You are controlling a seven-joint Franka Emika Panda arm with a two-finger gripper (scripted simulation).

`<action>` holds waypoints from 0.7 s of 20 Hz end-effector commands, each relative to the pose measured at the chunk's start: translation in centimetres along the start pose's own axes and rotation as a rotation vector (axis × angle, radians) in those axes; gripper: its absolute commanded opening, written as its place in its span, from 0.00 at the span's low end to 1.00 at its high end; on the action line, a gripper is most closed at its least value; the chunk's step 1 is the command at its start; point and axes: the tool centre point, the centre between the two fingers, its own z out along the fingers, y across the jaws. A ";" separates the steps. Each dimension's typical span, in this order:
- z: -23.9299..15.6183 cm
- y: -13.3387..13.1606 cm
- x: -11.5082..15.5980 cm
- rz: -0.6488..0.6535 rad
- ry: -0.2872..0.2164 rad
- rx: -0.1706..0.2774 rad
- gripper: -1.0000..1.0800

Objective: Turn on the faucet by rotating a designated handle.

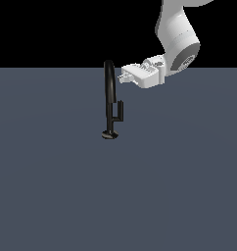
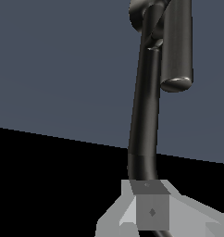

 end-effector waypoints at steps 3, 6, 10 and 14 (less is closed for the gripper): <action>0.4 -0.7 3.6 0.078 -0.085 0.074 0.00; 0.8 -0.9 5.7 0.123 -0.133 0.117 0.00; 1.3 -1.1 7.9 0.173 -0.185 0.164 0.00; 1.8 -1.2 9.5 0.207 -0.220 0.196 0.00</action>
